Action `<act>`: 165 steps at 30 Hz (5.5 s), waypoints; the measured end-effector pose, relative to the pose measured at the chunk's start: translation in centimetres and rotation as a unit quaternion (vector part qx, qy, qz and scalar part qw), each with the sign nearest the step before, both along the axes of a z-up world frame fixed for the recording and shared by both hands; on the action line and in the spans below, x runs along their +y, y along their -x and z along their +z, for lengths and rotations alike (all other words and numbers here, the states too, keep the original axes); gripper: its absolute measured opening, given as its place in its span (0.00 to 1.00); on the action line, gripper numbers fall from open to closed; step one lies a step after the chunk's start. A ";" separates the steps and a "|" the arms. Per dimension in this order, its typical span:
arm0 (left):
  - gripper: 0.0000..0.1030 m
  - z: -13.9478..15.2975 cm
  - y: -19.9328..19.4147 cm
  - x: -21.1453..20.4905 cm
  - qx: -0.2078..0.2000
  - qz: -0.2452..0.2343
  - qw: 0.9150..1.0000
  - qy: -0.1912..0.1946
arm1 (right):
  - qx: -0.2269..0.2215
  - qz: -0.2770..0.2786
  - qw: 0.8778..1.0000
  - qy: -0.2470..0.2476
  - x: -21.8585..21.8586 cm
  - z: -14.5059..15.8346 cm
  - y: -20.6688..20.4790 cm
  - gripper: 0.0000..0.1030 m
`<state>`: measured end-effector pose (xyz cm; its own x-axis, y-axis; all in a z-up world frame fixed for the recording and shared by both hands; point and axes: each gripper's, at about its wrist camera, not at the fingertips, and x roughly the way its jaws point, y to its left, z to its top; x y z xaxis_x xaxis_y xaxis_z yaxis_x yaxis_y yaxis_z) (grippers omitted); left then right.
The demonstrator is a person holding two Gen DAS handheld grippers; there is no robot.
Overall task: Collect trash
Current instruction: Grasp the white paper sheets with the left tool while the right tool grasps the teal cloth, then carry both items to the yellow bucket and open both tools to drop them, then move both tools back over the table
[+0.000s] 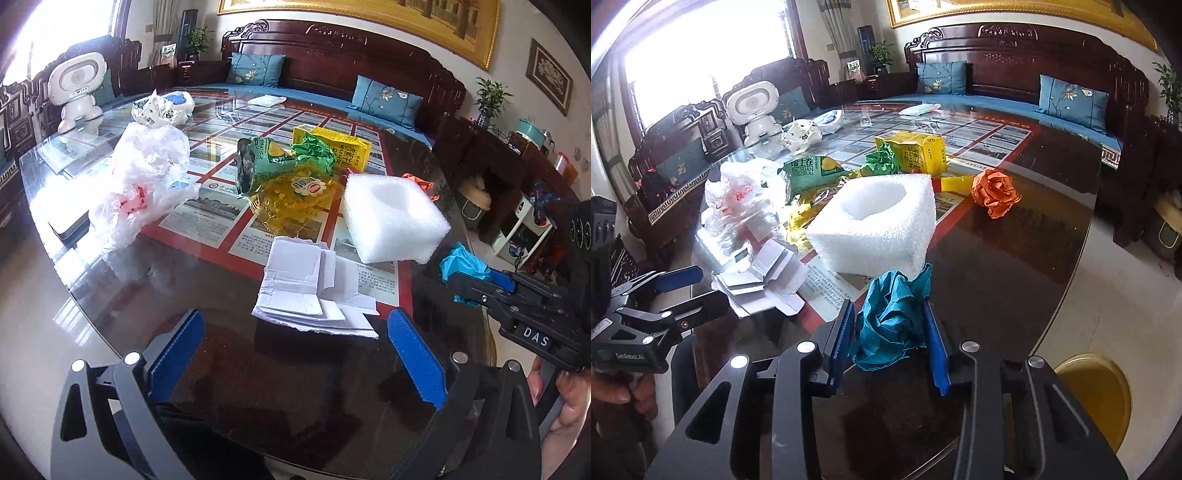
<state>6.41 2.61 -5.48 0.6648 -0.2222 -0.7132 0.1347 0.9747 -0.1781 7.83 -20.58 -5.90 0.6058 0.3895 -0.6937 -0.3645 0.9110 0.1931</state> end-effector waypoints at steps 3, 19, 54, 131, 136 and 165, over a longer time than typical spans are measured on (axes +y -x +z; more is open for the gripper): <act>0.96 -0.4 -0.9 0.6 0.016 0.010 0.999 0.038 | -0.003 0.005 1.000 -0.002 0.1 0.2 0.2 0.37; 0.35 -1.7 -3.6 0.3 0.071 0.021 0.991 0.113 | 0.000 0.009 1.000 -0.011 0.1 -0.1 0.2 0.39; 0.06 7.8 1.5 -11.1 -0.090 -0.122 0.988 0.026 | -0.054 -0.061 0.996 -0.035 -8.4 3.1 4.9 0.39; 0.84 -6.9 -8.5 -41.2 0.074 -0.309 0.938 -0.140 | 0.114 -0.229 0.965 0.048 -31.8 -7.6 2.7 0.68; 0.84 -6.5 -8.5 -41.0 0.071 -0.311 0.938 -0.135 | 0.111 -0.242 0.962 0.059 -31.6 -7.2 3.1 0.68; 0.96 6.3 -0.2 -14.9 -0.091 -0.086 0.990 -0.058 | -0.101 -0.117 0.987 0.051 -14.7 4.4 5.8 0.92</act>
<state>6.57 -12.25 0.79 0.7440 -0.2664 -0.6127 0.3195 0.9473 -0.0239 2.02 -35.32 -1.51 0.8004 0.1570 -0.5786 -0.1641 0.9856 0.0404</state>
